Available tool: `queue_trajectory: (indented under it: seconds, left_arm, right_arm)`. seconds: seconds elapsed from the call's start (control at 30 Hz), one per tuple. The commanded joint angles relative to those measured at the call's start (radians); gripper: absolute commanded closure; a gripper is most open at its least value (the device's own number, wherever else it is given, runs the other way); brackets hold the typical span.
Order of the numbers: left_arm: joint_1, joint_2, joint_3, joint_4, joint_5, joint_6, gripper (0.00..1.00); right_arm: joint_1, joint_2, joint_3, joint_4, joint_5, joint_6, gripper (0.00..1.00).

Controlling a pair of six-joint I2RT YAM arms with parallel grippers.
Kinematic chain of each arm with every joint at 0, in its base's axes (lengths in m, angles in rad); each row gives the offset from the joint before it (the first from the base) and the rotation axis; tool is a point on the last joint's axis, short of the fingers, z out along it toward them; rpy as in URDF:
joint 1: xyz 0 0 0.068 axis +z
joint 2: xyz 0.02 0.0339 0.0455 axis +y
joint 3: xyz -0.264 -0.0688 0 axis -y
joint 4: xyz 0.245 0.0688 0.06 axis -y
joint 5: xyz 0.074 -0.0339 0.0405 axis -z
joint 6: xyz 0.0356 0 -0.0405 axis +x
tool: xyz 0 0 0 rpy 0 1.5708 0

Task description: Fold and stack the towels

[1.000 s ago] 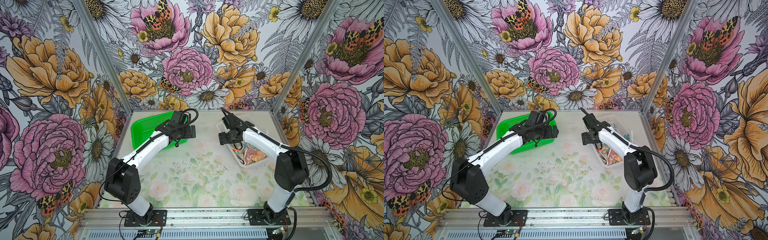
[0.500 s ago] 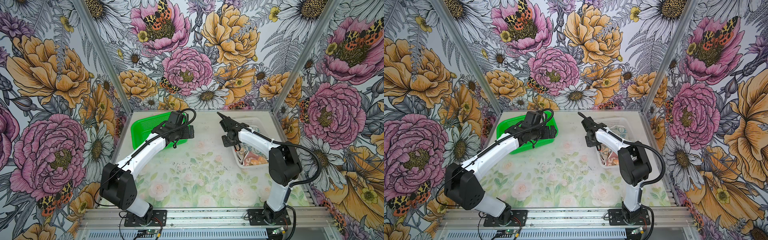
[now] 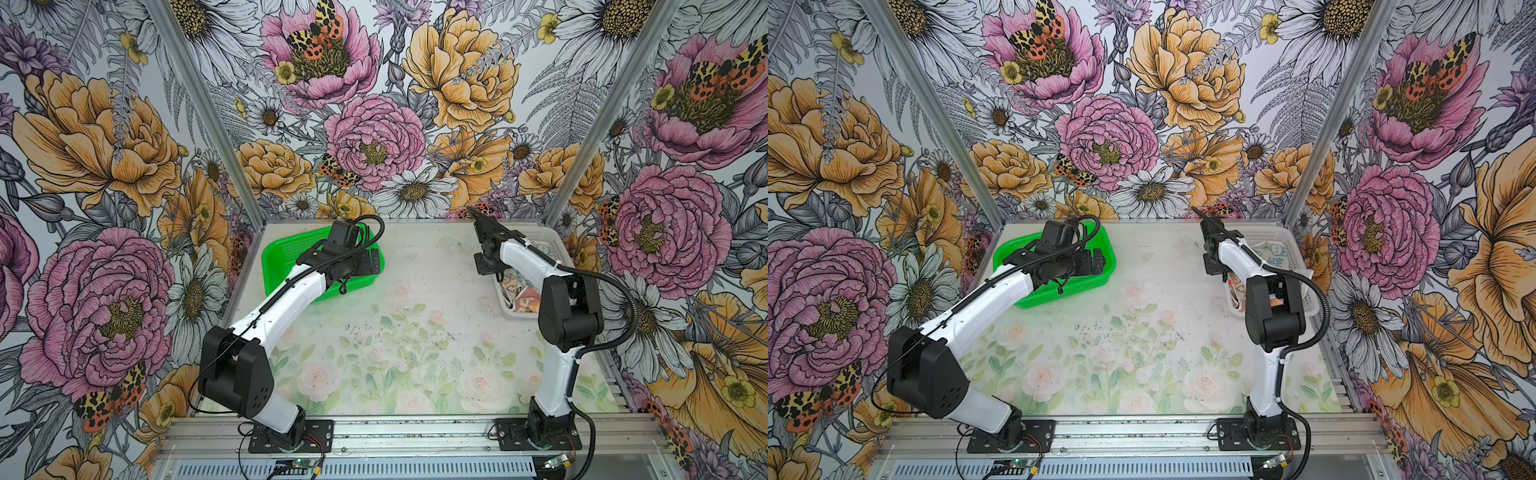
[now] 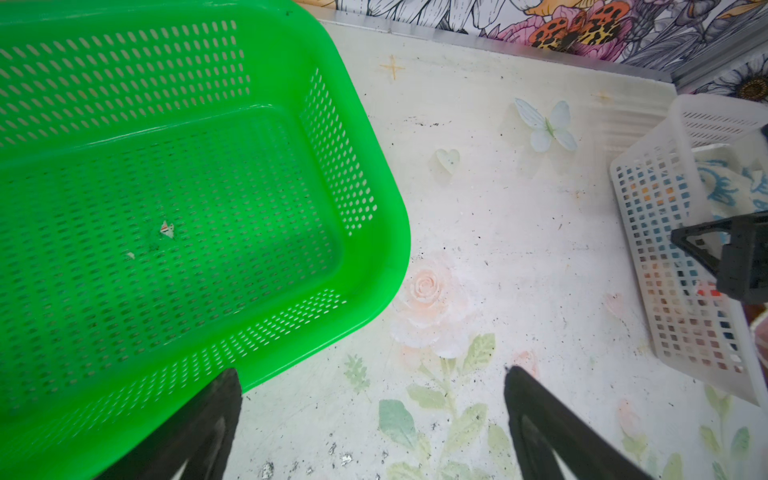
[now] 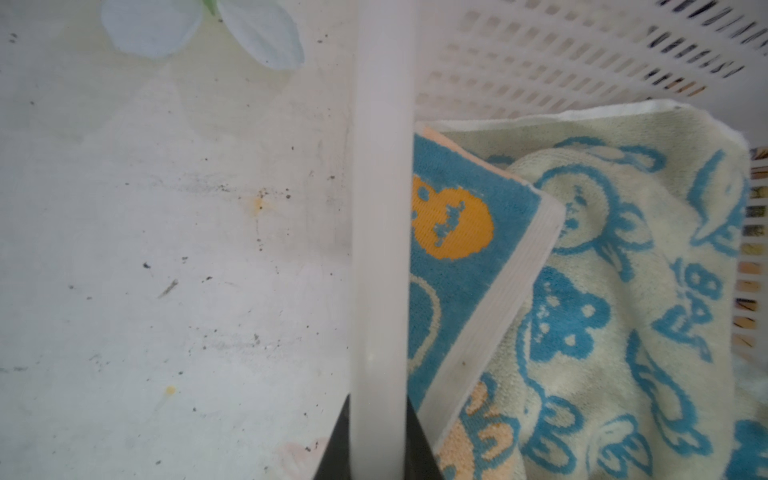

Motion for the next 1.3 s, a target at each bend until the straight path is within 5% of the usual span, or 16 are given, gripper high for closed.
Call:
queue_trajectory:
  seconds: [0.0,0.07,0.27,0.6,0.97,1.17,1.27]
  left_arm:
    - [0.032,-0.036,-0.022,-0.025,0.002,0.028,0.01]
    - [0.050,-0.054,-0.030,-0.023,0.003,0.024,0.01]
    - [0.169,-0.099,-0.057,-0.023,0.090,-0.045,0.01]
    - [0.286,-0.174,-0.130,-0.013,0.126,-0.160,0.01]
    - [0.329,-0.248,-0.216,-0.012,0.160,-0.170,0.01]
    - [0.357,-0.273,-0.239,-0.013,0.194,-0.165,0.01]
    - [0.376,-0.285,-0.250,-0.013,0.212,-0.163,0.01]
  right_arm:
    - [0.001,0.005,0.050,0.016,-0.029,-0.002,0.70]
    - [0.007,-0.023,0.060,0.018,-0.077,0.041,0.53]
    - [0.098,-0.104,0.131,0.036,-0.259,0.231,0.25]
    - [0.368,0.247,0.544,0.140,-0.443,0.374,0.16]
    - [0.452,0.536,0.801,0.141,-0.418,0.432,0.26]
    - [0.469,0.603,0.864,0.142,-0.342,0.479,0.50]
    - [0.480,0.632,0.907,0.142,-0.315,0.523,0.69]
